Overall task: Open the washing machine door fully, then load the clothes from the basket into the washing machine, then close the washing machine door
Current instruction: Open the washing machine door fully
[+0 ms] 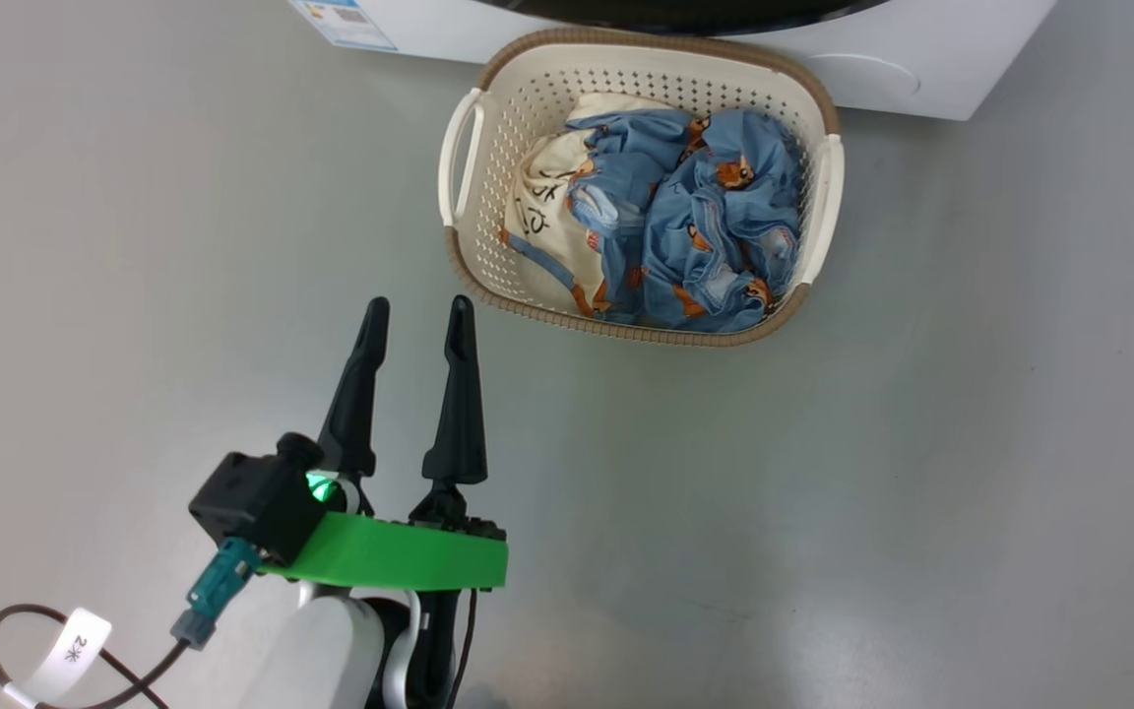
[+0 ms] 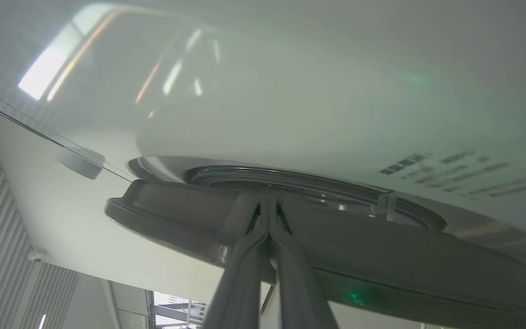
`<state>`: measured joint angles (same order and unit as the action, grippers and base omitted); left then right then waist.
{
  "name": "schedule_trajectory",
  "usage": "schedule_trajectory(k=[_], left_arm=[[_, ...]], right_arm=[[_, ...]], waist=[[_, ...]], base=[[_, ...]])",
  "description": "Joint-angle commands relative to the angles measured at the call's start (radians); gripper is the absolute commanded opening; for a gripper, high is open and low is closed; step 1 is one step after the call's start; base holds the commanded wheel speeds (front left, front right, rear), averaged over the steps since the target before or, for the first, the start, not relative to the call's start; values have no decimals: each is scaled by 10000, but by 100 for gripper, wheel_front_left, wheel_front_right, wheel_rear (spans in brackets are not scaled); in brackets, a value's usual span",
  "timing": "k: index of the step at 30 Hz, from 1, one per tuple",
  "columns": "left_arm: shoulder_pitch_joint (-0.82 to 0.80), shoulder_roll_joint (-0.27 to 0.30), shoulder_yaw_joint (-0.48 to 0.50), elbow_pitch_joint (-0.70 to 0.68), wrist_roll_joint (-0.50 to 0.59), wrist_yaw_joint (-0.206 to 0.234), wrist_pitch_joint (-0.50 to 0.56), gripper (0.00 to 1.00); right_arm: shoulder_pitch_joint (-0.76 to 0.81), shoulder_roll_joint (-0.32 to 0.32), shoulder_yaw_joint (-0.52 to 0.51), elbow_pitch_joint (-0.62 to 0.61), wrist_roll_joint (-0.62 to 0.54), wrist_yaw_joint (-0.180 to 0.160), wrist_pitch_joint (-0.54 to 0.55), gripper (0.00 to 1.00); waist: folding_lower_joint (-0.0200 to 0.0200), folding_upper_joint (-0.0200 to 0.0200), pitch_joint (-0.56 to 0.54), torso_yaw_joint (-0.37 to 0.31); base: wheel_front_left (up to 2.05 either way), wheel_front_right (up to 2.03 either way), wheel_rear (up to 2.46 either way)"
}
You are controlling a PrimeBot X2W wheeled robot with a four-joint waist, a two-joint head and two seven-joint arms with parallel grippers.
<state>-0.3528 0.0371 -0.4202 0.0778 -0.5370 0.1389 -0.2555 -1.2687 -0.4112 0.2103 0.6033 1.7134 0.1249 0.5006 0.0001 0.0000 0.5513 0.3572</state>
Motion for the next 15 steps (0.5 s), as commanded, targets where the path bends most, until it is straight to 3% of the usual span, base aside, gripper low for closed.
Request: schedule_trajectory(k=[1,15], left_arm=[[-35,131,231,-287,-145,65,-63,100],[-27,131,168,-349,-337,102,-63,100]], right_arm=[[-190,110,-30,-179,-267,58,81,0],[-821,202,317,421,-973,58,413,0]], waist=[[-1,0,44,65],[-1,0,199,409]], base=[[0,0,0],[0,0,0]])
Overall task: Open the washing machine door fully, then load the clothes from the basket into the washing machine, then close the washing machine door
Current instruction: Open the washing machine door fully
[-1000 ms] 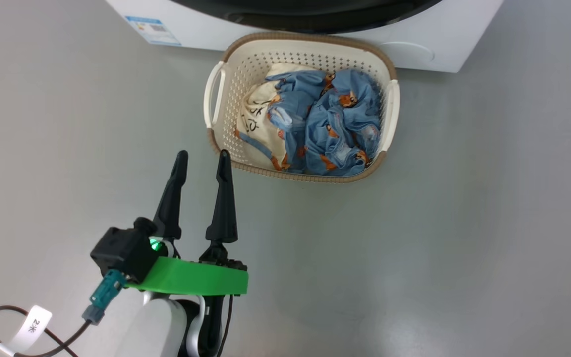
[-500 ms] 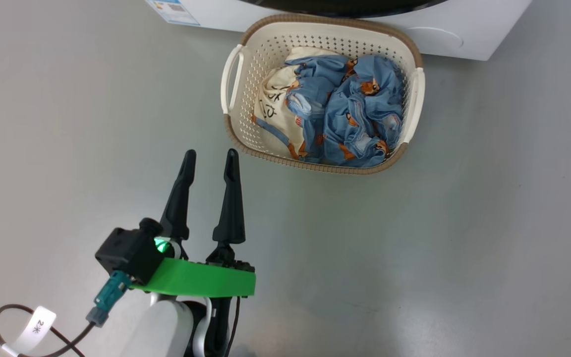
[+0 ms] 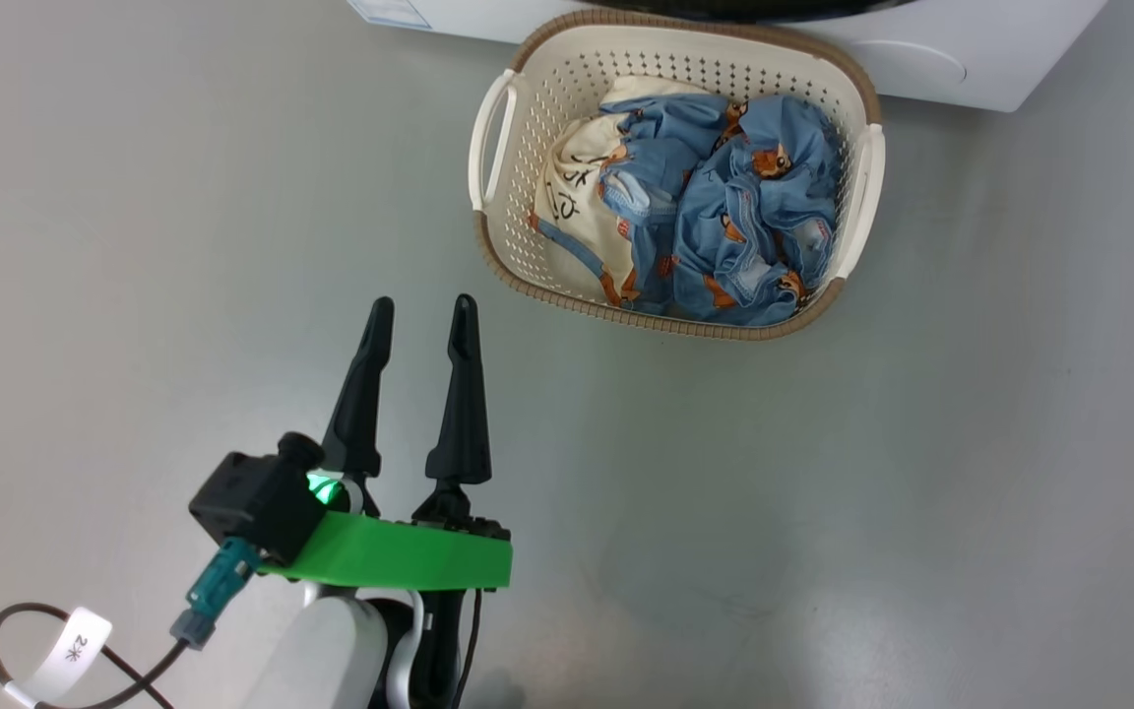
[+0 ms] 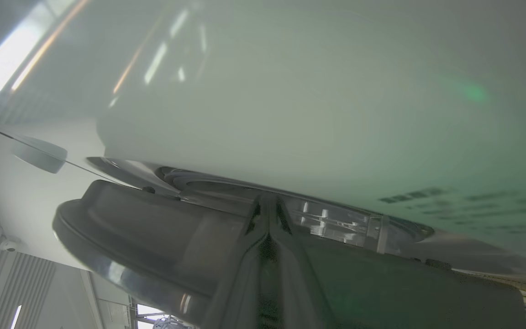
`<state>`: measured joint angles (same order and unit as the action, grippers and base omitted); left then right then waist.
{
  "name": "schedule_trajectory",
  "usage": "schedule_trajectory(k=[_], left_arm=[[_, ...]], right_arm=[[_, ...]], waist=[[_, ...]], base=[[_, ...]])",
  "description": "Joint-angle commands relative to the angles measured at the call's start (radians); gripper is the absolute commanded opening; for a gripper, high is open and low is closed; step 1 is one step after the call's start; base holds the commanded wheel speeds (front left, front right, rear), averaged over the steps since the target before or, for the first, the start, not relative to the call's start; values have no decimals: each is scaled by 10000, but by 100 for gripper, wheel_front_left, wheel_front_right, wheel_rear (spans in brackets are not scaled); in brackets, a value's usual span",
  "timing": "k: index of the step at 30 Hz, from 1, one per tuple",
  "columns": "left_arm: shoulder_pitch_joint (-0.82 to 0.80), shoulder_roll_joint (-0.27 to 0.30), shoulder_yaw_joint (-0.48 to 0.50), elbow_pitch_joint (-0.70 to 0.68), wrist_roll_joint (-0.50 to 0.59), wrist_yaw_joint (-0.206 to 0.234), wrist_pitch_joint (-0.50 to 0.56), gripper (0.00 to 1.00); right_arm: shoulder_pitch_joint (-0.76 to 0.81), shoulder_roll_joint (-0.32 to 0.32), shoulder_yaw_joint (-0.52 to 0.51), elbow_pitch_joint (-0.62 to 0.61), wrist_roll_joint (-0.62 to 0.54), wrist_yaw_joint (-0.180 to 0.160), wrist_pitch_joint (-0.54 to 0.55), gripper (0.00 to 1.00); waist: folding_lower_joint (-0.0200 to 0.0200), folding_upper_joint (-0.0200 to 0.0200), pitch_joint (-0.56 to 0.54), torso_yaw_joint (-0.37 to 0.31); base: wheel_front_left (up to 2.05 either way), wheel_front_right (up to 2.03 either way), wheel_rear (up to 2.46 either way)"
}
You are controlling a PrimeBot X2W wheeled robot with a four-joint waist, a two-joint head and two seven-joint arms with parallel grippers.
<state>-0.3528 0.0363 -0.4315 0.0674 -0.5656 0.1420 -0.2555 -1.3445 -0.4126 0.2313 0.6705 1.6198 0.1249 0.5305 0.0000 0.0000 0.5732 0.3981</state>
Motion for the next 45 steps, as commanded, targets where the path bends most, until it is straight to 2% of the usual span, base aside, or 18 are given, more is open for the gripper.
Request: schedule_trajectory(k=[1,9,20,36,45], left_arm=[[-16,139,291,-218,-52,69,-63,100],[128,139,522,-56,148,-8,-63,100],[604,139,915,335,427,-251,-63,100],[1504,139,1469,901,781,-730,-63,100],[1930,139,1779,1214,998,-971,-63,100]], right_arm=[[14,218,152,-261,-78,58,158,0],[856,341,645,-446,-172,58,962,0],[2566,619,778,-687,115,58,1541,0],[4686,1401,780,-1075,417,58,2098,0],[5855,1843,766,-1180,507,58,2486,0]], waist=[[0,0,-75,-3],[0,0,-565,-146],[0,0,-1750,-246],[0,0,-3243,174],[0,0,-4066,639]], base=[[0,0,0],[0,0,0],[0,0,0],[0,0,0],[0,0,0]])
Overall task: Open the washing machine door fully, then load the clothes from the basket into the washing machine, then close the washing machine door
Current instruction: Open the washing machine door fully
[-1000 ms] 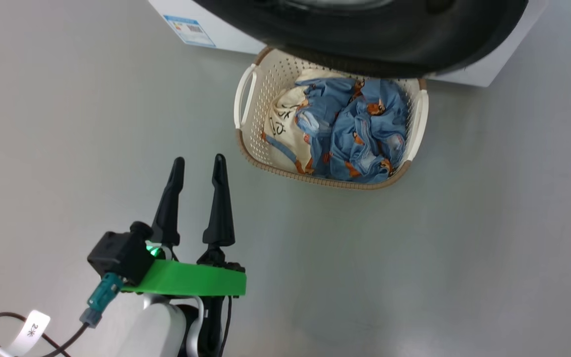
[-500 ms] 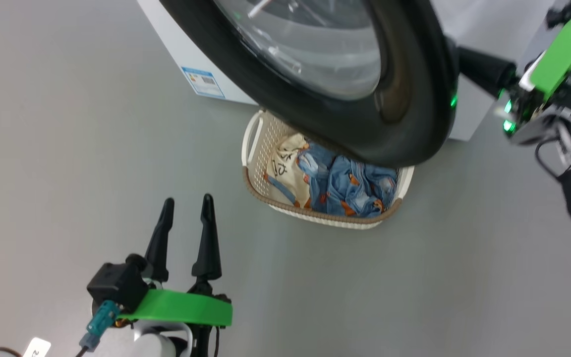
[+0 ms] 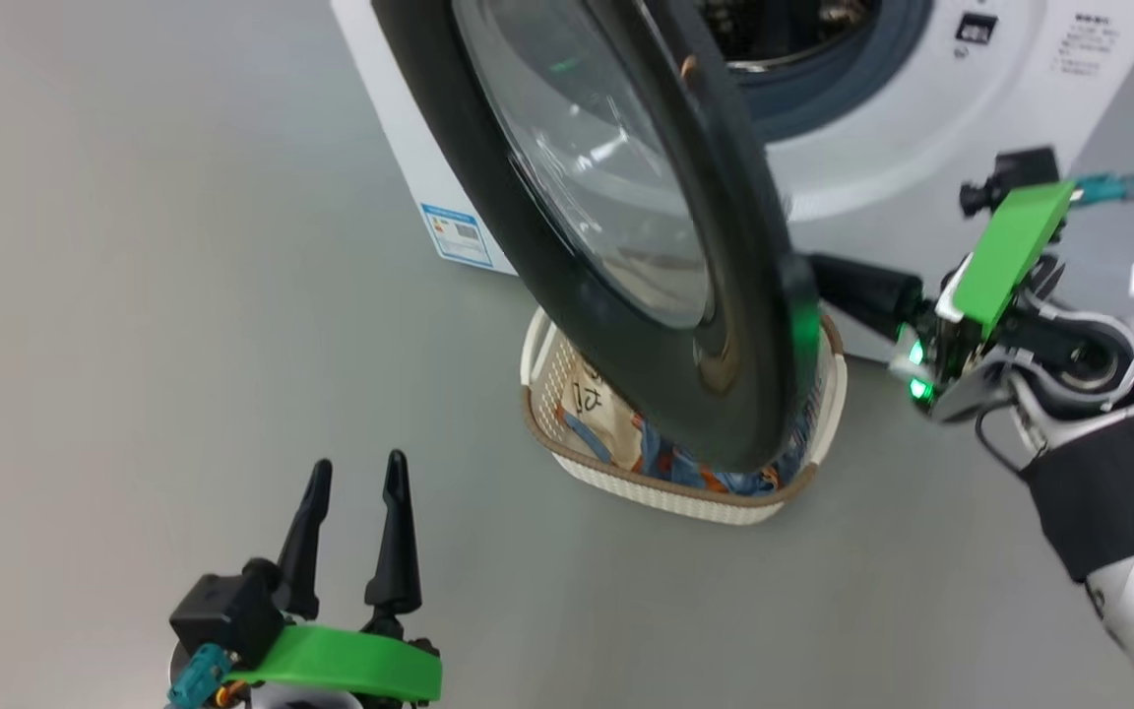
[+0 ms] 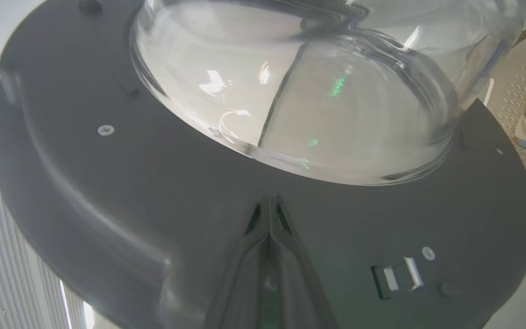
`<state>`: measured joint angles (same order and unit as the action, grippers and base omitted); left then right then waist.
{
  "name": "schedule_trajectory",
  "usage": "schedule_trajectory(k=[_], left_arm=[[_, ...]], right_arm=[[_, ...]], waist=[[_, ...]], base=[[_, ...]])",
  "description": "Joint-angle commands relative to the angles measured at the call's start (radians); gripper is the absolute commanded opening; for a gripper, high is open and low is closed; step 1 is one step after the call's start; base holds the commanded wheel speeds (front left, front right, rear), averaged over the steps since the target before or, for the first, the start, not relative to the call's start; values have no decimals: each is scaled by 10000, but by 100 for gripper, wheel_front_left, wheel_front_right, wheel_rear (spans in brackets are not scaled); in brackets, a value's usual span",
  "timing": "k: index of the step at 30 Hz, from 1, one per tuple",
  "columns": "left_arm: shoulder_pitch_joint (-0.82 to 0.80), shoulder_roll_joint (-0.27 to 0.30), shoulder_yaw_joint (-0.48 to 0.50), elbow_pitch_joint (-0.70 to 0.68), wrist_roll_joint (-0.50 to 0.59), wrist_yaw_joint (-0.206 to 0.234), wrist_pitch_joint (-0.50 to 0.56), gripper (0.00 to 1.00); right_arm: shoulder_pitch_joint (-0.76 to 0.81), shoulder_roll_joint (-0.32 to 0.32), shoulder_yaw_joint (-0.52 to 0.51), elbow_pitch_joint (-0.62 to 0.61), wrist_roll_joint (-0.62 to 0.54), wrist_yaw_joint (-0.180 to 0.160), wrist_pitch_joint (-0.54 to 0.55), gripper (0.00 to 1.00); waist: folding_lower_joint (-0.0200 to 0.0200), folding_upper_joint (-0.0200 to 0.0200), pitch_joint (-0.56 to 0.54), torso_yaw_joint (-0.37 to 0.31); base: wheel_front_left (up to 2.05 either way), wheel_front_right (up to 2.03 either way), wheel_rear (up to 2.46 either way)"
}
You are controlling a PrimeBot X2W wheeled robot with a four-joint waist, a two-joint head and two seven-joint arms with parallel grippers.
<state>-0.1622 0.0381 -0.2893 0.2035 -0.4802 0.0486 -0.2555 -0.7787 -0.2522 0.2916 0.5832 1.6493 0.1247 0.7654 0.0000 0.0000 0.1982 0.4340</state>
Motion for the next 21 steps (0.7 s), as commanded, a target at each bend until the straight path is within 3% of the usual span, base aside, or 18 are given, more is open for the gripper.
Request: schedule_trajectory(k=[1,10,21], left_arm=[[71,121,388,-118,164,-57,-63,100],[341,121,514,225,333,-302,-63,100],[598,121,833,81,466,-326,-63,100]], right_arm=[[319,283,156,-319,223,60,181,0],[1161,686,21,-468,253,60,409,0],[1194,1295,48,-342,55,60,661,0]], waist=[[0,0,-399,346],[0,0,-965,976],[0,0,-1073,1066]], base=[[0,0,0],[0,0,0],[0,0,0]])
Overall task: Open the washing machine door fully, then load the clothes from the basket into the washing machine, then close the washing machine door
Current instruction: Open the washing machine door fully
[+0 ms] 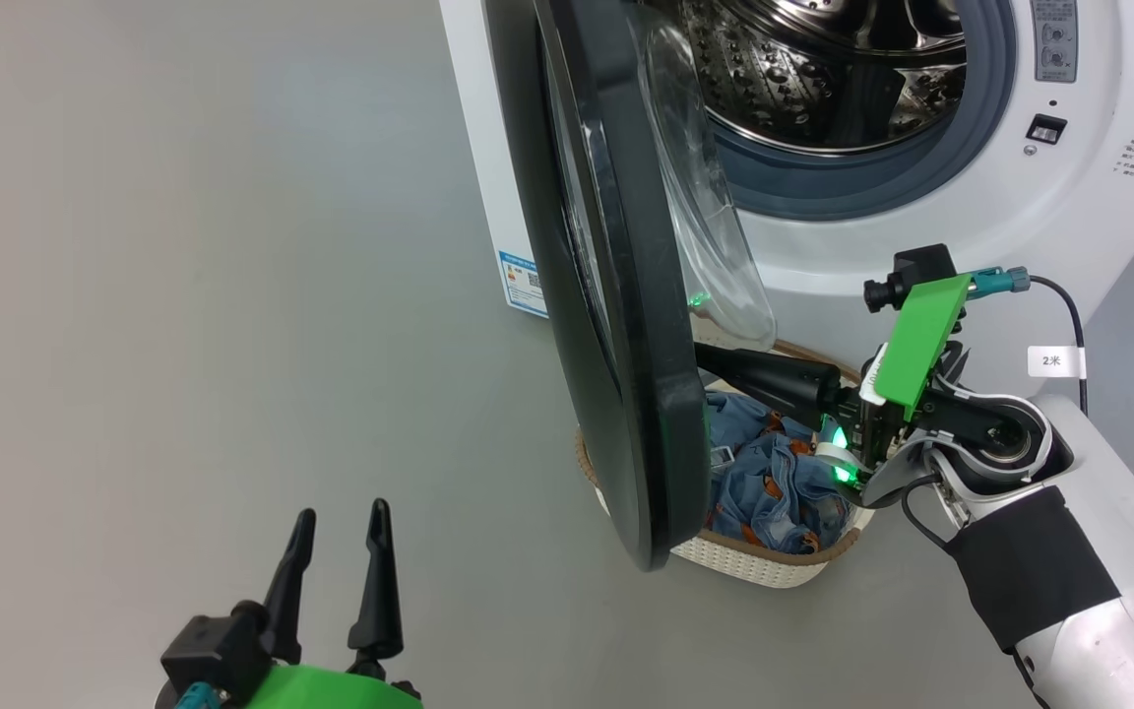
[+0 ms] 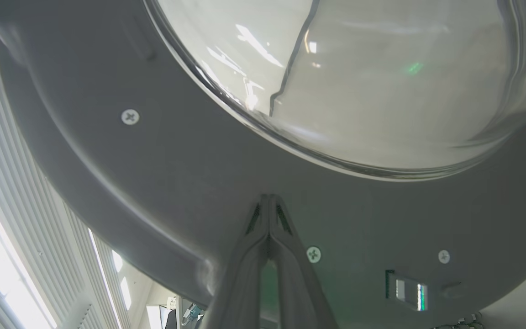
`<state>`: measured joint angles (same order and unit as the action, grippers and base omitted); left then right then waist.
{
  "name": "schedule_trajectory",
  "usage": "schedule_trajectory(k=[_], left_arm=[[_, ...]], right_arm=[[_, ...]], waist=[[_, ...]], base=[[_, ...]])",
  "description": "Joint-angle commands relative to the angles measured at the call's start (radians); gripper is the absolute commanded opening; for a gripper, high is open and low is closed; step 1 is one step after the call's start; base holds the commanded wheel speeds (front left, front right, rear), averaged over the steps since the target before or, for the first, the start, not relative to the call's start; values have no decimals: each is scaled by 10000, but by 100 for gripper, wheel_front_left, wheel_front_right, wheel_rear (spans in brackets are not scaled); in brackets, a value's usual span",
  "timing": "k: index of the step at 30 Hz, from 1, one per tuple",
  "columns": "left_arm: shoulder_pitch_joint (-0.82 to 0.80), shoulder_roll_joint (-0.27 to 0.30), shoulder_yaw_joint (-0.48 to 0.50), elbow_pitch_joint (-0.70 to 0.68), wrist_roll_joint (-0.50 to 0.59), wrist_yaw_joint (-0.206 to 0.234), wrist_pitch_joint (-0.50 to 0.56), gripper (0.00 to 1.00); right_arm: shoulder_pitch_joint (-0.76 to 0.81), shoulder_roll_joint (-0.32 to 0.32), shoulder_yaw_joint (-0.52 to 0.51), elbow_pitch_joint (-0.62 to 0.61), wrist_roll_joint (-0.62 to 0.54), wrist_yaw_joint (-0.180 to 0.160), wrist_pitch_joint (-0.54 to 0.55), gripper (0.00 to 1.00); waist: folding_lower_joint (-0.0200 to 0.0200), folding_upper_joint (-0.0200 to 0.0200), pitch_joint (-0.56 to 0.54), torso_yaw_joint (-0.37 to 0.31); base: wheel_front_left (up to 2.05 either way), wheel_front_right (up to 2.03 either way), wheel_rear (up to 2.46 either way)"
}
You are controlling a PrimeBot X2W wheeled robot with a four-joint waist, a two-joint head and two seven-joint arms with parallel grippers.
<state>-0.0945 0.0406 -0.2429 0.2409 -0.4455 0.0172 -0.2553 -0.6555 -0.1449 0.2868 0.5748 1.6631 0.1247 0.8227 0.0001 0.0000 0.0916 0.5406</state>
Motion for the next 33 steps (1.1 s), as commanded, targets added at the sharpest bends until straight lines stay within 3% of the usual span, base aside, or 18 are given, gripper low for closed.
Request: schedule_trajectory(k=[1,16,17,18,19,21,33], left_arm=[[-61,97,383,-309,122,-7,-65,100],[-235,97,267,-49,149,-123,-65,100],[-253,97,287,-11,170,-141,-65,100],[-275,97,308,15,186,-165,-65,100],[-300,97,324,34,208,-191,-65,100],[-332,97,362,57,253,-220,-65,100],[-471,97,559,77,445,-298,-65,100]], right_arm=[[-43,247,78,-248,-95,60,102,0],[49,166,-581,-182,-283,60,-107,0],[66,173,-619,-188,-302,60,-147,14],[75,175,-652,-196,-322,60,-176,41],[88,174,-680,-214,-336,60,-186,50],[132,157,-724,-294,-379,60,-197,99],[741,-140,-991,-1980,-1040,60,-942,100]], waist=[[-1,0,-9,-1],[-1,0,-170,-145],[-1,0,-188,-230],[-1,0,-195,-315],[-1,0,-204,-406],[-1,0,-234,-609],[-1,0,-332,-2076]], base=[[0,0,0],[0,0,0],[0,0,0],[0,0,0],[0,0,0],[0,0,0],[0,0,0]])
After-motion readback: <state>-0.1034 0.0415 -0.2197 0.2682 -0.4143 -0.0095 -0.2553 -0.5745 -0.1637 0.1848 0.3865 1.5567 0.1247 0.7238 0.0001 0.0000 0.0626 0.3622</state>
